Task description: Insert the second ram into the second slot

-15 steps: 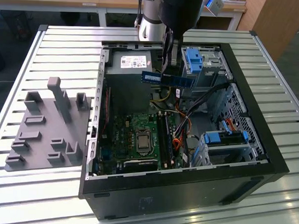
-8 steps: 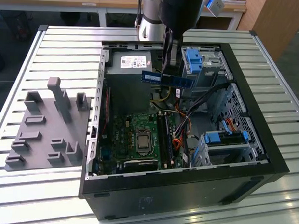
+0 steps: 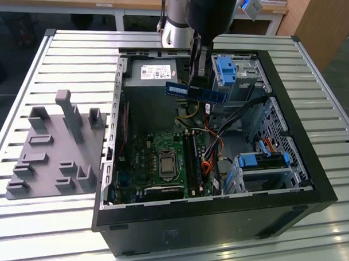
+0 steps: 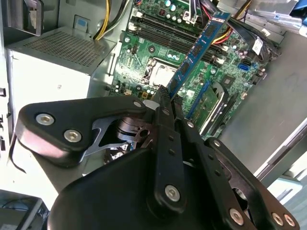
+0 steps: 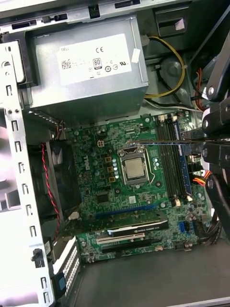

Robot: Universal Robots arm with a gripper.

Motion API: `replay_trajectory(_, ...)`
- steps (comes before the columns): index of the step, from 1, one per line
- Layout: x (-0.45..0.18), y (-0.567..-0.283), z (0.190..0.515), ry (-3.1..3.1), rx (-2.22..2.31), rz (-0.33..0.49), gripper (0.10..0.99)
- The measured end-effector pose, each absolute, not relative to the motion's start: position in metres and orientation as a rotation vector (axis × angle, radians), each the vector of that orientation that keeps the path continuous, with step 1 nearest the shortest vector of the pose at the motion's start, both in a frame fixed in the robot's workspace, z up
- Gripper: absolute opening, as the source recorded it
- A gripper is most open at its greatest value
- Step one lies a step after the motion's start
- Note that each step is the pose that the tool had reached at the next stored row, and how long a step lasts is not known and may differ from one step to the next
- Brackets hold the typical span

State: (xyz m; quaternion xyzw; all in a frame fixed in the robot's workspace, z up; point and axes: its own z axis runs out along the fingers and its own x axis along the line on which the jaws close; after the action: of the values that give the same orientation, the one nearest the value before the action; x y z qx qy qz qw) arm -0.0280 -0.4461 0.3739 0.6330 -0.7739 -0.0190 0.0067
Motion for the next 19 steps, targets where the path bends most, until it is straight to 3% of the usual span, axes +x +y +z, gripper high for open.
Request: replay_trajectory(19, -0.028, -0.4461, 0.3738, -2.467, 1.923, -0.06, 0.137)
